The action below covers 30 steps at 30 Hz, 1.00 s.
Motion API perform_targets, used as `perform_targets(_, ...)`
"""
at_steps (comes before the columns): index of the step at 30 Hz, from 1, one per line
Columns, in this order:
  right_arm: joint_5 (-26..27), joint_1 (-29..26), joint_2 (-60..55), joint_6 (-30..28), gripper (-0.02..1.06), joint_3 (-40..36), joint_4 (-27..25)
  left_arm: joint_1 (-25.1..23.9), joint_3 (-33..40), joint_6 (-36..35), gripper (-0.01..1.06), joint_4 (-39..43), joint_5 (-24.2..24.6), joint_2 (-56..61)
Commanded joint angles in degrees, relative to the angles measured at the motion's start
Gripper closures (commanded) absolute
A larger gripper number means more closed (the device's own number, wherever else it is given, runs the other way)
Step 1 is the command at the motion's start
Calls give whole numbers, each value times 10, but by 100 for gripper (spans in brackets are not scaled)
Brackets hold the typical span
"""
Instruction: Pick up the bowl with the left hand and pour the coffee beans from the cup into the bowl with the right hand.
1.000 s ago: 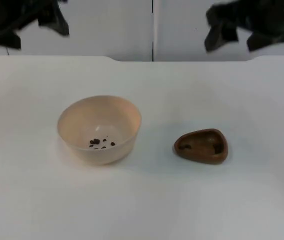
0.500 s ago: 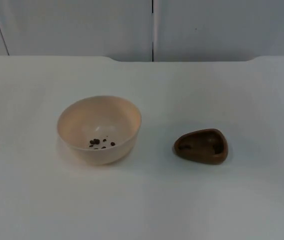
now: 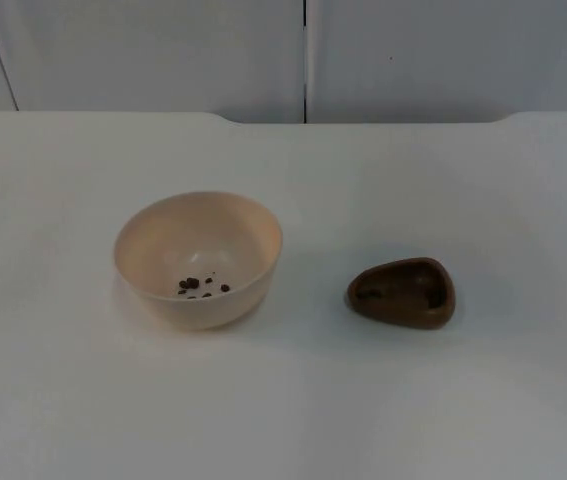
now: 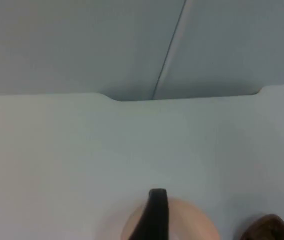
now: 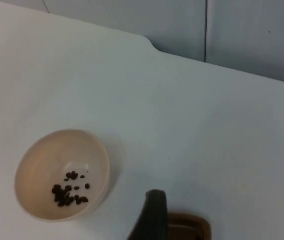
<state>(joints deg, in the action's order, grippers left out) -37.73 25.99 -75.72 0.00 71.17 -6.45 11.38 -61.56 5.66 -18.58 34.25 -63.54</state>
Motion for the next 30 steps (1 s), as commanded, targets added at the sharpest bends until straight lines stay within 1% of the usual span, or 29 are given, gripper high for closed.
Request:
perform_targets(1,12,-1,40,-9,32,-34,3,-1,12,5,29,1,10,25)
perform_targets(2,12,-1,40,-9,32,-34,3,-1,12,5,29,1,10,25)
perform_targets(6,28,-1,94,-22,32,-82,3,-1,49,11,29,0,8,68)
perform_targets(7,28,-1,94,-22,32,-82,3,-1,49,11,29,0,8,68)
perform_targets(13,35,-1,169,-31,32,-150,3,-1,102,19,29,0,7,158)
perform_targets(16,35,-1,187,-36,32,-164,3,-1,119,25,29,0,7,181)
perform_targets(21,36,-1,243,-43,32,-216,3,-1,173,27,29,0,8,268)
perform_targets(22,36,-1,243,-43,32,-216,3,-1,173,27,29,0,8,268)
perform_targets(26,36,-1,295,-43,32,-255,3,-1,200,27,29,0,16,325)
perform_targets(29,36,-1,328,-43,32,-279,3,-1,203,27,29,6,39,352)
perform_targets(30,36,-1,328,-43,32,-279,3,-1,203,27,29,6,39,352)
